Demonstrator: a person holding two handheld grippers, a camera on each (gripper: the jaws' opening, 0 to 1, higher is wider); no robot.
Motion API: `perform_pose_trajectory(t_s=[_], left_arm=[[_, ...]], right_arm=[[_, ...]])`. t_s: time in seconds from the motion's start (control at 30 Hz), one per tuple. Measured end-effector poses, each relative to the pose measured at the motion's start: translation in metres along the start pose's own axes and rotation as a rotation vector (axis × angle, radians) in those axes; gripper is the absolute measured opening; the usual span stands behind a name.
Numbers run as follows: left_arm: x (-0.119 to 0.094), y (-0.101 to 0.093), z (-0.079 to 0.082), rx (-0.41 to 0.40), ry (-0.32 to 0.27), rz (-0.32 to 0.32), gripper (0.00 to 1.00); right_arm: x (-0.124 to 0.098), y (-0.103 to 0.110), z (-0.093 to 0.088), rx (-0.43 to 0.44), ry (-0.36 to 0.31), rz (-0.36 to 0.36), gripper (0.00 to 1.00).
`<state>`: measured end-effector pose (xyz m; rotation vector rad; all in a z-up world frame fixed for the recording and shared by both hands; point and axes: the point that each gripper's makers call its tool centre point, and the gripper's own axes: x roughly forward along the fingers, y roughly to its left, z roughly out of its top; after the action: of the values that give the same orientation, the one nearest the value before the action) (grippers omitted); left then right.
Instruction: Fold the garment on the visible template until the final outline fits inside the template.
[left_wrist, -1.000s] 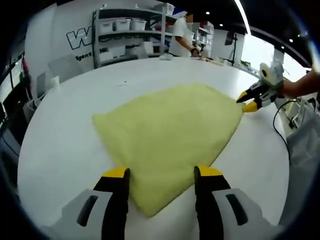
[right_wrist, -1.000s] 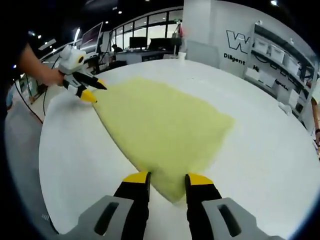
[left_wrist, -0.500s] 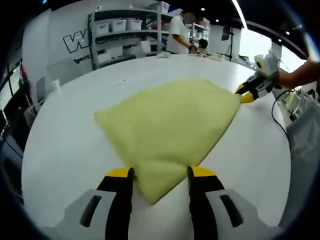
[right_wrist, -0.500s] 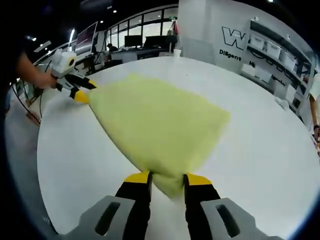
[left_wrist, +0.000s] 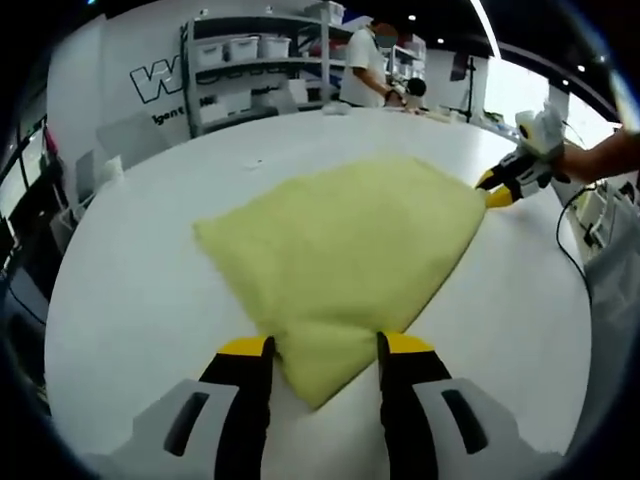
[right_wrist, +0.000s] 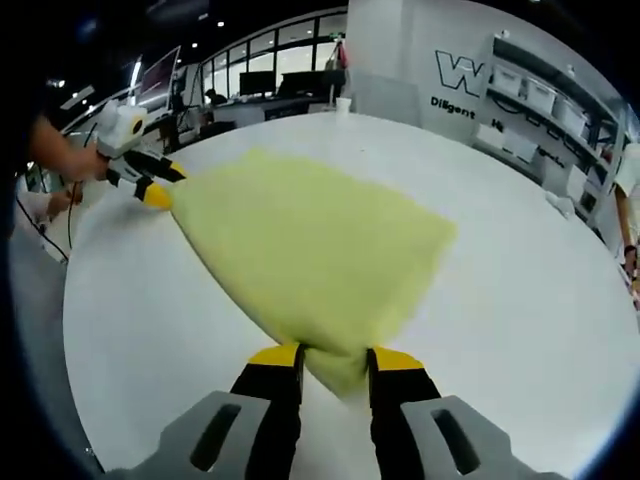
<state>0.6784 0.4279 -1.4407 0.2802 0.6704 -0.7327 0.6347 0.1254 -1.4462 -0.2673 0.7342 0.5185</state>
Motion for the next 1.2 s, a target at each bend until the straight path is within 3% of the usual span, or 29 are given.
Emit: perform_pose_trajectory(t_s=[0.47,0.63,0.8,0.93,1.07,1.2], left_arm=[[0.023,0.024,0.018,0.011,0.027,0.013,0.47],[0.025,0.027,0.020,0.011,0.032,0.016,0.47],[0.024,0.032,0.020,0.019,0.037,0.023,0.53],[0.019,0.026,0.019,0.048,0.039,0.020,0.52],[0.013,0.018,0.016,0.106,0.052,0.009,0.49],[0.006,0.015,0.015,0.095,0.043,0.008,0.49]], right_arm=[[0.023,-0.026,0.020,0.001,0.012,-0.014,0.22],[0.023,-0.025,0.020,0.013,0.005,-0.015,0.22],[0.019,-0.022,0.021,-0.065,-0.013,-0.031,0.27],[0.020,-0.015,0.020,-0.049,-0.016,-0.002,0.40],[0.017,-0.010,0.018,-0.055,-0.009,0.007,0.40],[0.010,-0.009,0.016,-0.055,-0.010,0.005,0.40]])
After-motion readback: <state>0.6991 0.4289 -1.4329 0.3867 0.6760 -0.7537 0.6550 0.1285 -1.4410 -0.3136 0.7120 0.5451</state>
